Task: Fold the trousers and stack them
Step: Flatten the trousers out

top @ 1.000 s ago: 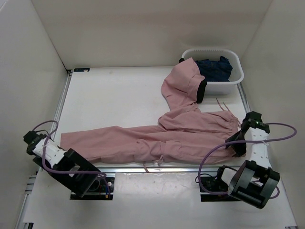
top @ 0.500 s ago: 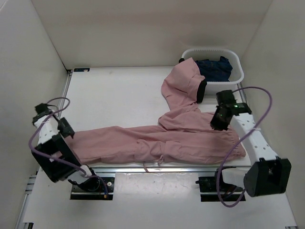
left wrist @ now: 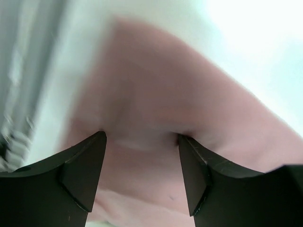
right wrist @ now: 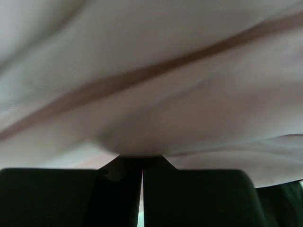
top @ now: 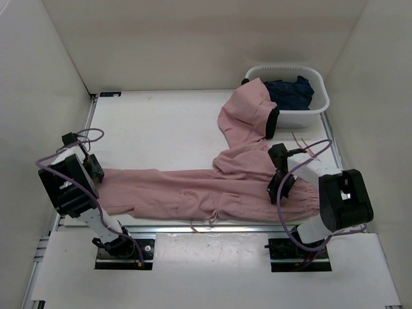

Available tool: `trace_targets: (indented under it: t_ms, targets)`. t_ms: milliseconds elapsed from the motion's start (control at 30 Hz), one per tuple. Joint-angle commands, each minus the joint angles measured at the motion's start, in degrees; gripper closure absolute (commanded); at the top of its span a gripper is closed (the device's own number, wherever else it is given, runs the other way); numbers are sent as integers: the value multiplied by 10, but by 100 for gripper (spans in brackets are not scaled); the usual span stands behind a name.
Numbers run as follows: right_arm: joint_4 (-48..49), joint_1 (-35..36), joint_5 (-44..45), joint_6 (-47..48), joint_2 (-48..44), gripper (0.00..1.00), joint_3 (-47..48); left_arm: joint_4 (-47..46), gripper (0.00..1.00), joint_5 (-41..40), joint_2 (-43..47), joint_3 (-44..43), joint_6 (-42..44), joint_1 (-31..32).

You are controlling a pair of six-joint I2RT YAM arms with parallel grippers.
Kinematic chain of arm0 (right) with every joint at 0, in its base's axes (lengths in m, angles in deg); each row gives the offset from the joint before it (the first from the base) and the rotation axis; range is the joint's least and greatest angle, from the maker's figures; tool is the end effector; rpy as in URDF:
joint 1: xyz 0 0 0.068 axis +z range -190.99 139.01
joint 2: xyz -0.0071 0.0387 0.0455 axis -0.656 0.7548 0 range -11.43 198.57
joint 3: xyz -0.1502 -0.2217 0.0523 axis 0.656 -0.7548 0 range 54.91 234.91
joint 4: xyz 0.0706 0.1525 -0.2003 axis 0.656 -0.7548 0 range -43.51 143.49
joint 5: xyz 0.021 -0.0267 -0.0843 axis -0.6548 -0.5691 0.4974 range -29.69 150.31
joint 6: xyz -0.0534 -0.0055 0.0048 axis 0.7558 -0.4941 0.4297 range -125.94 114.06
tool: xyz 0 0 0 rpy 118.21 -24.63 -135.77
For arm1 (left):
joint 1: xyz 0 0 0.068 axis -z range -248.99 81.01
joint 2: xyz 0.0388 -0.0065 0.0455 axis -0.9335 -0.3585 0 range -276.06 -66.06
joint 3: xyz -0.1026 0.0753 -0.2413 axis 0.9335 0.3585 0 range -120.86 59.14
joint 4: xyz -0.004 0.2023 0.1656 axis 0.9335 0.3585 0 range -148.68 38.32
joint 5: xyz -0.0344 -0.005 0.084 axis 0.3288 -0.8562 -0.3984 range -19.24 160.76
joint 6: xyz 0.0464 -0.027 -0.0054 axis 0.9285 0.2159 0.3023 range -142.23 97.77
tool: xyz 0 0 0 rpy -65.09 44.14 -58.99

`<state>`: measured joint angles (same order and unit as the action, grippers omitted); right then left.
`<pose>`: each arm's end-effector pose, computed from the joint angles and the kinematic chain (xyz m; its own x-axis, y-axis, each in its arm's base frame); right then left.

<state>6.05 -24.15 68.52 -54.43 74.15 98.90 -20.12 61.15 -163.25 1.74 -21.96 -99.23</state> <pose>0.2165 0.0601 0.1499 -0.8473 0.5179 -0.1181 0.5281 0.8452 -0.0819 0.2576 0.1571 0.1579 -0.8486 -0.4893 -0.2011 -0.5217 0.8371 0.1644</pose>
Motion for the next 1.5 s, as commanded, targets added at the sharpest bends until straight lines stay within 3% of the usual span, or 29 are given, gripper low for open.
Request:
trace_targets:
  t_ms: [0,133,267,367,400,433,533,600,733,900,1067,1167,1367,1467]
  targets:
    - [77,-18,49,-35,29,100,39,-134,26,-58,-47,-50,-3,1]
    - [60,-12,34,-19,36,100,48,-100,21,-46,-50,-80,-3,15]
    - [67,6,-12,26,-10,100,40,-28,15,-7,30,-76,-3,40]
    - [46,25,-4,65,-73,82,78,33,11,36,72,-137,-3,75]
    - [25,32,13,75,-85,73,116,47,7,36,72,-189,-3,89]
    - [15,32,21,85,-101,52,140,74,6,36,72,-217,-3,105]
    - [-7,32,64,132,-90,25,259,112,3,28,46,-313,-3,162]
    - [-7,9,82,168,-38,19,330,127,3,28,24,-342,-3,194]
    - [-20,-48,79,208,130,20,559,133,2,-10,1,-337,-3,251]
    - [-49,-96,25,177,379,24,895,133,2,2,15,-294,-3,269]
    - [115,-129,-78,114,439,22,833,128,2,-3,27,-228,-3,269]
    - [147,-123,-119,104,475,24,854,122,2,-3,33,-199,-3,269]
    - [182,-100,-108,117,460,46,829,117,2,2,33,-185,-3,269]
    - [187,-100,-102,122,448,69,804,112,2,2,33,-175,-3,269]
